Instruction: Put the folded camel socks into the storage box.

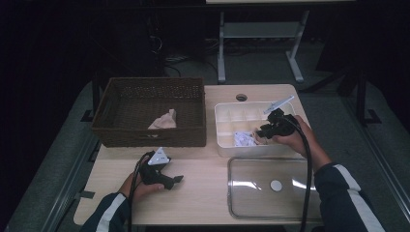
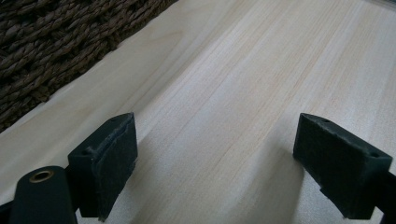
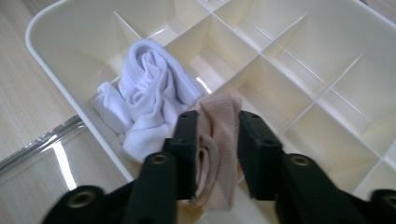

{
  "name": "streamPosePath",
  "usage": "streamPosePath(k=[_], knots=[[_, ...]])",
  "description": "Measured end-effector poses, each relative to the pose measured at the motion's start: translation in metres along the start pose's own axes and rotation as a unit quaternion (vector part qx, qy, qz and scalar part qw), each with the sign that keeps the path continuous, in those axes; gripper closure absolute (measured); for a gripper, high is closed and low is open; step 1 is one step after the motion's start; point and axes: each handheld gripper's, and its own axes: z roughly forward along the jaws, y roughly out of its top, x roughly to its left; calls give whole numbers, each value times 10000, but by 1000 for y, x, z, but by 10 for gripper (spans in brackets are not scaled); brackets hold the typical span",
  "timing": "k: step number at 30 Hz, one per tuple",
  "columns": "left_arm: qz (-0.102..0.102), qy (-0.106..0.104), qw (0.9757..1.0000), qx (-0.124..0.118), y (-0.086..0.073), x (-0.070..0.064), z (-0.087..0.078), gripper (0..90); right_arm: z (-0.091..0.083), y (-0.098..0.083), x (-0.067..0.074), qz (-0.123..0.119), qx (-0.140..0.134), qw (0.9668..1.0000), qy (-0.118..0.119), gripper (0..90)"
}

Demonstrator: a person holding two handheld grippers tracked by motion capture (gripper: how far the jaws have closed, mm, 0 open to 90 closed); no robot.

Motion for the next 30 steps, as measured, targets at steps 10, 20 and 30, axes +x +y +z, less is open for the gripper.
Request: streamPosePath(k=[10, 20, 30], knots=[[-1, -1, 10000, 0, 0, 0, 0, 131, 26, -4, 1, 90, 99, 9998, 175, 776], [0, 0, 10000, -1, 0, 0, 0, 131, 38, -7, 5, -40, 443, 9987, 230, 803], [0, -1, 10000, -1, 0, 0, 0, 131, 10, 0, 10, -38, -124, 9999, 45, 672]])
